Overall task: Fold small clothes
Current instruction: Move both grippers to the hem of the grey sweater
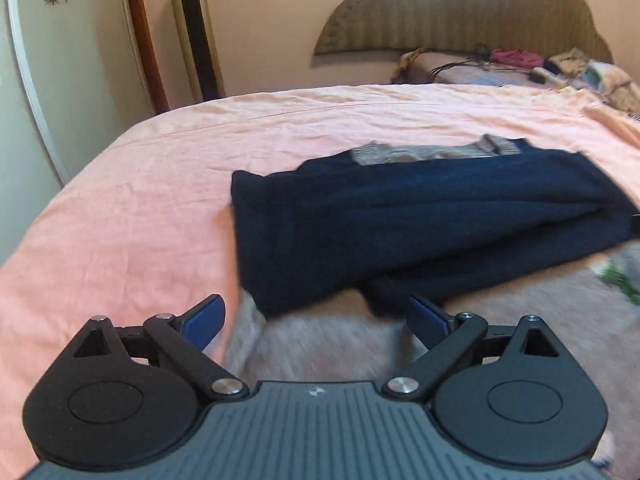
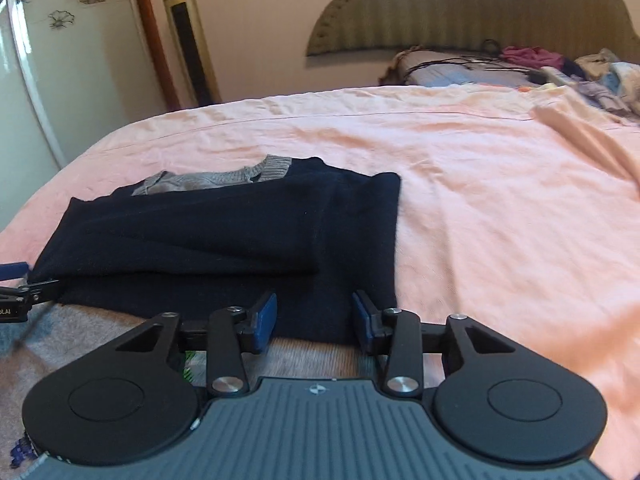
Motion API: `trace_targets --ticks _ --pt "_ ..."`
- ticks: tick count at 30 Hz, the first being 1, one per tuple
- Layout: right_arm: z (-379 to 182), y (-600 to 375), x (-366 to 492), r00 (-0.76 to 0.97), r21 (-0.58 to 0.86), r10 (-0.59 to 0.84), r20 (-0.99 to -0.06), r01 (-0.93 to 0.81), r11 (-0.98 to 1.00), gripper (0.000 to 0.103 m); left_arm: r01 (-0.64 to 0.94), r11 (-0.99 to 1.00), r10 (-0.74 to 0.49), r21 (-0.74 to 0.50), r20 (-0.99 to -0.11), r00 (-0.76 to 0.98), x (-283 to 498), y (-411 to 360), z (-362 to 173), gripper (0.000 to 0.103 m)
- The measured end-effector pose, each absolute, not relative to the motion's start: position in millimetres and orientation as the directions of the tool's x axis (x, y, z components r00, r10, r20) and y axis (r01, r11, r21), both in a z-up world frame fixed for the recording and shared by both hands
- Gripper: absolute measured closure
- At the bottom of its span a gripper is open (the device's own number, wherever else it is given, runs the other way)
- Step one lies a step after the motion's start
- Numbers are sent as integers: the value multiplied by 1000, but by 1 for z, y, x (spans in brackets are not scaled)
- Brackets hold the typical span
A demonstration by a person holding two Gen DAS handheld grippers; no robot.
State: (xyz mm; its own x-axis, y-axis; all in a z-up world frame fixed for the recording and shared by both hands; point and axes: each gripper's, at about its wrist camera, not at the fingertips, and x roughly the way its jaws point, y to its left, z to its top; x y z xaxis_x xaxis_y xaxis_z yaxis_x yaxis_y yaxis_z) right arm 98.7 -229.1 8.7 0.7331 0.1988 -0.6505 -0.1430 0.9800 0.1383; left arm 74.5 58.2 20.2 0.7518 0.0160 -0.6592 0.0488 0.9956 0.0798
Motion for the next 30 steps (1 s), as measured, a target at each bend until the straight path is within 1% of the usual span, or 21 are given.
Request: trace_targets --ticks 2,3,4,6,7,8,9,10,12,14,15,16,17,18,19,21,23,25,27,28,30 --pt "17 -215 70 746 135 252 -616 -215 967 52 100 995 -80 -9 -667 741 49 53 20 5" --pt "16 -207 60 729 150 291 -620 -254 956 44 122 992 -106 -24 -678 728 38 48 16 5" --pt "12 -199 53 705 156 315 -636 -282 947 35 143 990 -110 -11 -699 707 29 43 7 5" --pt "-10 -186 41 661 102 295 -690 -315 944 30 155 987 -91 39 -664 742 10 43 -3 3" --pt "-17 -183 28 709 7 265 -653 -345 939 23 136 991 -95 9 -675 732 7 50 0 3" --pt "-20 -189 23 725 0 251 -641 -327 945 18 107 994 -74 6 -685 725 5 55 3 3" --pt "-17 -198 23 719 36 242 -651 -289 957 16 65 998 -40 11 -697 716 1 59 7 3" --pt "-12 -203 22 716 37 204 -668 -241 970 19 28 1000 -21 -2 -705 709 -5 61 12 3" --pt "0 -203 14 717 37 153 -680 -176 984 24 24 995 -89 -102 -706 703 -19 59 18 3" --pt "9 -193 -2 706 110 239 -667 -224 968 21 55 989 -139 -139 -711 690 -32 46 14 3" --pt "9 -187 -8 689 138 278 -669 -252 958 14 76 993 -120 -94 -717 687 -37 37 8 1" --pt "5 -180 -13 668 148 298 -682 -273 950 9 116 993 -78 6 -703 706 -49 25 1 0" --pt "-3 -174 -21 645 127 295 -705 -294 947 7 146 988 -73 50 -681 729 -58 23 -2 0" --pt "-9 -169 -29 678 40 258 -689 -319 947 7 152 988 -87 35 -686 722 -63 30 -2 0" --pt "-13 -170 -36 704 -27 231 -671 -336 942 0 142 990 -89 20 -692 716 -67 40 0 0" --pt "-10 -194 -38 707 23 219 -672 -275 961 1 116 993 -57 38 -695 717 -73 53 2 0" --pt "-6 -206 -41 714 -27 122 -689 -194 981 2 81 995 -22 50 -709 705 -78 51 9 0" --pt "5 -199 -47 712 3 128 -691 -174 985 11 117 993 -76 10 -700 710 -86 37 16 0" --pt "11 -179 -62 695 59 237 -679 -270 961 9 207 978 -155 -9 -695 702 -98 20 13 0" --pt "9 -168 -68 675 67 276 -685 -318 946 6 235 972 -153 14 -719 678 -102 12 4 0" --pt "-6 -154 -80 642 15 277 -715 -382 924 0 238 971 -156 27 -682 715 -115 19 -4 0"
